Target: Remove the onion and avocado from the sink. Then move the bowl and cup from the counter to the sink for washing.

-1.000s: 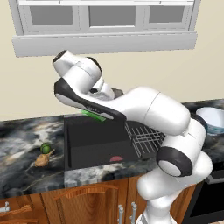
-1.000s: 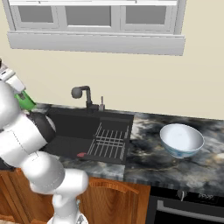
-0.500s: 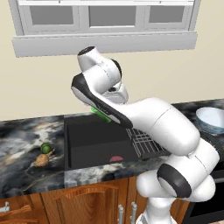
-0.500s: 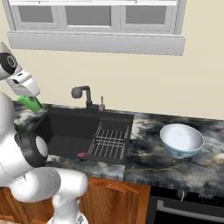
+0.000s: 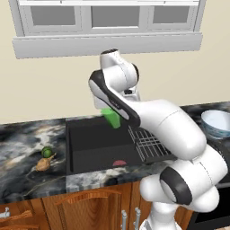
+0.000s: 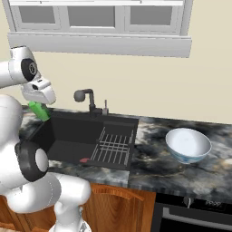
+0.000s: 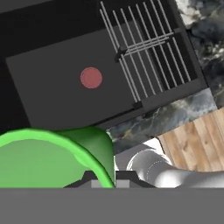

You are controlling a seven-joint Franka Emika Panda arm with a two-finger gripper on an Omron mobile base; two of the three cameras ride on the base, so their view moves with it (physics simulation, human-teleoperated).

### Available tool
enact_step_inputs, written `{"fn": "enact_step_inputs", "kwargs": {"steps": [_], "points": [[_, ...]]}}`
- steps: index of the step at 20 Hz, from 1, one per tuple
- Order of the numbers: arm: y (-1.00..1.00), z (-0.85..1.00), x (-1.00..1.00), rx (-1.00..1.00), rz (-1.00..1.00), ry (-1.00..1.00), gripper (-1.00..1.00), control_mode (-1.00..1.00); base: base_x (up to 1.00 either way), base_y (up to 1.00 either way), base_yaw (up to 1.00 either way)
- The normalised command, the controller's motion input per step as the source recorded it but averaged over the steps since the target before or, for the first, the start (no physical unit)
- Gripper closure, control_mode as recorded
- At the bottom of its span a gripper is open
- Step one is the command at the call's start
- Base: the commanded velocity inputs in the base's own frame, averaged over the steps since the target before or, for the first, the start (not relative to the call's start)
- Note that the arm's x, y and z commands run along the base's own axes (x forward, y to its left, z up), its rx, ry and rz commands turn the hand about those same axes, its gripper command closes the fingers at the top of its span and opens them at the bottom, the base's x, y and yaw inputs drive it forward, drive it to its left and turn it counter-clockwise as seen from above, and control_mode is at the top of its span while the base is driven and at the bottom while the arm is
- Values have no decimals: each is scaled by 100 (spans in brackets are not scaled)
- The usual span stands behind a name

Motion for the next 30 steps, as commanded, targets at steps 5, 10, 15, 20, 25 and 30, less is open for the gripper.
{"fn": "enact_step_inputs", "kwargs": {"steps": [5, 10, 15, 20, 25, 30], "points": [[-5, -17, 29, 12, 7, 12, 100, -100, 0, 0, 0], [0, -19, 31, 8, 8, 8, 100, -100, 0, 0, 0], [0, -22, 27, 5, 7, 3, 100, -100, 0, 0, 0], [2, -24, 29, 2, 5, 0, 100, -100, 0, 0, 0], [7, -25, 34, 0, 5, 0, 100, -100, 0, 0, 0], [10, -25, 30, 0, 6, 0, 100, -100, 0, 0, 0]]}}
